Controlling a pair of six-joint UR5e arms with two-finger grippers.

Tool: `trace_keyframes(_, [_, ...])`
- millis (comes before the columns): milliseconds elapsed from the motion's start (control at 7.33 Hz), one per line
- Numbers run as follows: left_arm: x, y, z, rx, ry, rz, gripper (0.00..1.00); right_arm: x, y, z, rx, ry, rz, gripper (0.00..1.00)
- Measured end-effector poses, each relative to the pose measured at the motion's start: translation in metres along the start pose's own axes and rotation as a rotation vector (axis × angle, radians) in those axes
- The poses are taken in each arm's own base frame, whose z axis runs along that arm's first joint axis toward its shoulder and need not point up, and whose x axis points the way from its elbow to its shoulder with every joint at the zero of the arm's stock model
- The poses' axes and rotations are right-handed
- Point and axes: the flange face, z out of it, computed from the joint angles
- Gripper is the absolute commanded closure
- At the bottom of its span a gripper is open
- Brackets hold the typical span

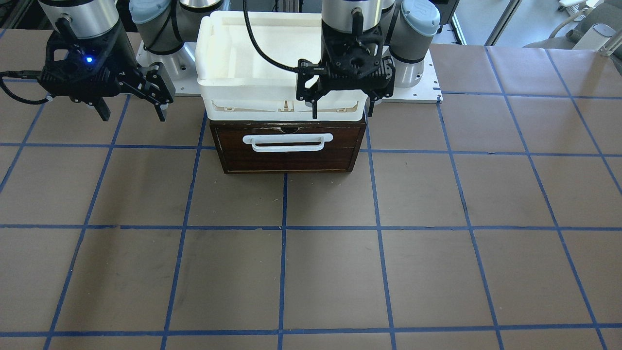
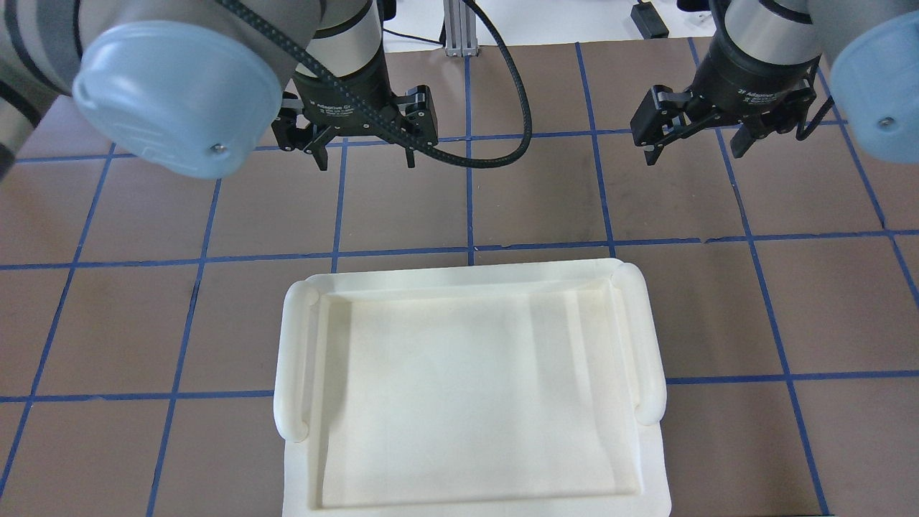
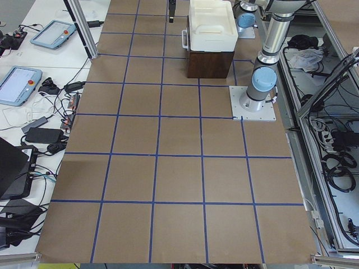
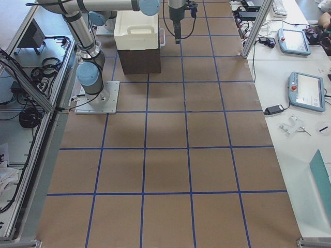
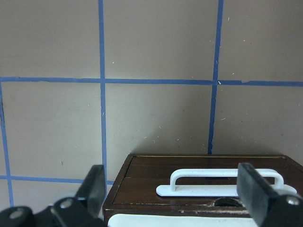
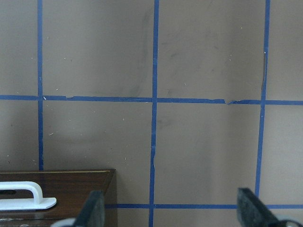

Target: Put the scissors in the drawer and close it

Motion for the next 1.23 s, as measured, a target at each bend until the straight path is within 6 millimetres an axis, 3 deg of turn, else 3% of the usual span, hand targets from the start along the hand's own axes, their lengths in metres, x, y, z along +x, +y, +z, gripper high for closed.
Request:
trace_keyframes(273, [-0.024,0.013,-0.013,0.022,0.003,0.0,0.0,0.0,0.0,0.0,0.0,-0.001,0.0,0.0])
trace_keyframes(682, [-0.107,-0.011,-0.019,0.034,-0.005,-0.047,0.0,0.0,0.0,0.0,0.0,-0.001,0.0,0.0])
trace_keyframes(818, [-0.125,-0.011,-0.022,0.036,-0.011,-0.065,0.0,0.0,0.0,0.0,0.0,-0.001,0.0,0.0])
trace_keyframes(1227, [-0.134,0.004,-0.009,0.055,-0.013,-0.065,0.0,0.001,0.0,0.0,0.0,-0.001,0.001,0.0])
